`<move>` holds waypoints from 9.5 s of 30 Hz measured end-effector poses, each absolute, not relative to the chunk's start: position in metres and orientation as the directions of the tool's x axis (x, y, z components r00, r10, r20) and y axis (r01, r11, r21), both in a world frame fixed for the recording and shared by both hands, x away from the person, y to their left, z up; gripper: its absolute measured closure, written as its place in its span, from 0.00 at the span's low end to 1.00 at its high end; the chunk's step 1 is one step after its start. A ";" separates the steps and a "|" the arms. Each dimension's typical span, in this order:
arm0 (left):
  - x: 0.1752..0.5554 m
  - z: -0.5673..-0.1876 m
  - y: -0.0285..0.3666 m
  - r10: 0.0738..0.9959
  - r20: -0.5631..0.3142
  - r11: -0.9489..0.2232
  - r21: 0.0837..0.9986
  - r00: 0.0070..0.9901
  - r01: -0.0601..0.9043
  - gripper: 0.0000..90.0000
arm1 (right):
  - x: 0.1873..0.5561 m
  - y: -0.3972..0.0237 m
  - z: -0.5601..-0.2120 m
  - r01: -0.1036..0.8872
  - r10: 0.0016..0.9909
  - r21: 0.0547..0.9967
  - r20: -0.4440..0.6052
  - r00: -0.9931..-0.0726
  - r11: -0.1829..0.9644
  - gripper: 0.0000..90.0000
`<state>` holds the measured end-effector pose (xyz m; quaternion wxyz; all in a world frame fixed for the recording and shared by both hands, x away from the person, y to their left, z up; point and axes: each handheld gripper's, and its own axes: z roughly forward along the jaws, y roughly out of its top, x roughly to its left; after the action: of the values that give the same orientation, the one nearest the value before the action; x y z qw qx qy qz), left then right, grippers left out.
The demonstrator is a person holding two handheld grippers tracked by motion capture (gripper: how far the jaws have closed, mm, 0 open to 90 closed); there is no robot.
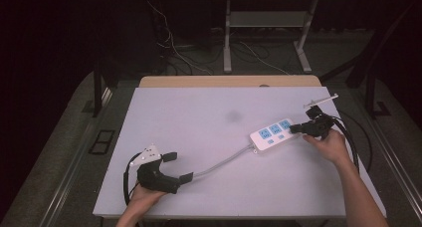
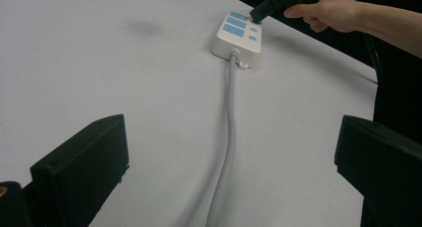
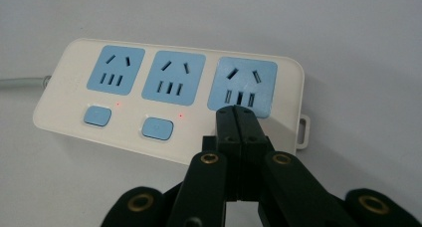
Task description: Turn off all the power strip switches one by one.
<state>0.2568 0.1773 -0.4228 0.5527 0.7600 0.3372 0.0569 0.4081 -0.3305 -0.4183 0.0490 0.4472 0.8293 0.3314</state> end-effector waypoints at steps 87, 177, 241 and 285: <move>0.257 -0.423 0.178 0.575 -0.286 -0.161 0.879 0.767 0.448 0.00 | 0.402 -0.296 -0.405 0.673 0.700 0.589 0.238 -0.673 0.447 1.00; 0.258 -0.423 0.176 0.573 -0.287 -0.168 0.876 0.768 0.453 0.00 | 0.388 -0.290 -0.390 0.665 0.664 0.600 0.278 -0.694 0.445 1.00; 0.257 -0.423 0.176 0.573 -0.278 -0.175 0.878 0.771 0.446 0.00 | 0.394 -0.256 -0.411 0.646 0.650 0.539 0.220 -0.727 0.540 1.00; 0.257 -0.422 0.176 0.572 -0.281 -0.172 0.878 0.771 0.447 0.00 | 0.390 -0.255 -0.410 0.622 0.649 0.578 0.197 -0.735 0.529 1.00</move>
<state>0.2570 0.1757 -0.4224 0.5502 0.7633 0.3339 0.0568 0.3895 -0.2547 -0.4099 0.0213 0.3634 0.8741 0.3216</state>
